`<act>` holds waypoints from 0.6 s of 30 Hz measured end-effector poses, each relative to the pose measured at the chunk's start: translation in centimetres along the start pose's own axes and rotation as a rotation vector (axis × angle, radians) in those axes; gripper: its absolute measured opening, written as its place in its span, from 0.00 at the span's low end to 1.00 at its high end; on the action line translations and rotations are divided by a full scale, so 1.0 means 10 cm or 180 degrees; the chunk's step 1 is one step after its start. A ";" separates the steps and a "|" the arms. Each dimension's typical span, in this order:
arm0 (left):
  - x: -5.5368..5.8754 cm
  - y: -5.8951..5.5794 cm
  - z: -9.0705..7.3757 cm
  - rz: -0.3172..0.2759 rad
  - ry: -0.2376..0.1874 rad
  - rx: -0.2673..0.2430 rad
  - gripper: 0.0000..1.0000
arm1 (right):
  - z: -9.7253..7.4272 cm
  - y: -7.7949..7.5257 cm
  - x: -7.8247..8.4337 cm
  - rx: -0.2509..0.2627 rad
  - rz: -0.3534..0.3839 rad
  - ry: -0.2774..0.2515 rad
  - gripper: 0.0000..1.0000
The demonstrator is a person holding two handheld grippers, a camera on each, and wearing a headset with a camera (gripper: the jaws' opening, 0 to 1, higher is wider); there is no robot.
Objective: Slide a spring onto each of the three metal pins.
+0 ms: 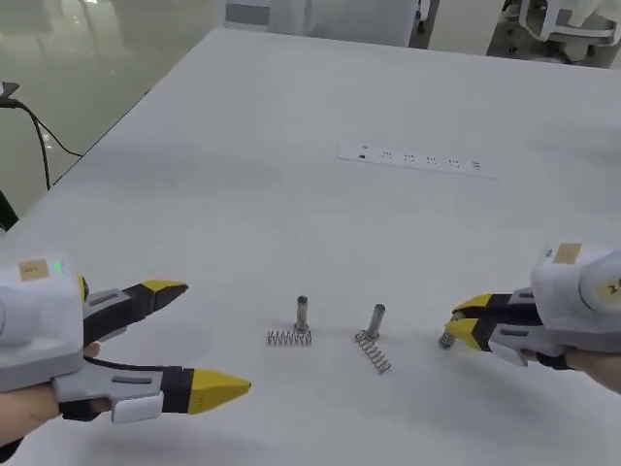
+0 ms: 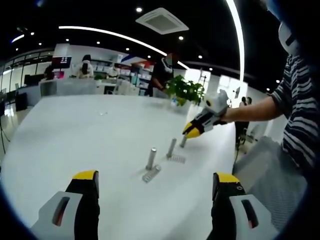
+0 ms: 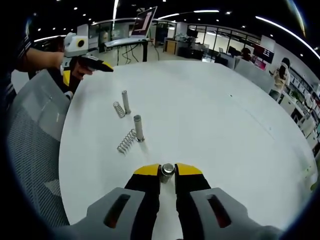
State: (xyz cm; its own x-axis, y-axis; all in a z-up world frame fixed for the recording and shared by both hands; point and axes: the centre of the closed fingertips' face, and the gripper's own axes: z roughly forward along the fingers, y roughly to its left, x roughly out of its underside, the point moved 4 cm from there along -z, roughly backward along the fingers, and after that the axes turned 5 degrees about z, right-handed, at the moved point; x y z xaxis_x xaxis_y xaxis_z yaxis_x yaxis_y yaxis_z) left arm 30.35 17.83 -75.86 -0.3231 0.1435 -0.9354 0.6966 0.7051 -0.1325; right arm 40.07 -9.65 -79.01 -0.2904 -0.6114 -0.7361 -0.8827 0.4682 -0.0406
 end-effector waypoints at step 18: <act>-0.03 0.01 0.02 0.0008 -0.0016 -0.0001 0.91 | -0.20 0.05 -0.18 0.0001 0.0118 -0.0252 0.11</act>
State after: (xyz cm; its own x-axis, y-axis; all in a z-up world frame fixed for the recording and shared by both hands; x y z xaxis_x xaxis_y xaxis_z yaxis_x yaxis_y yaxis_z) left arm 30.65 17.71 -75.67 -0.3182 0.1418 -0.9374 0.6973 0.7049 -0.1301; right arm 39.39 -9.59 -76.41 -0.2928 -0.5412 -0.7883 -0.8718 0.4897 -0.0124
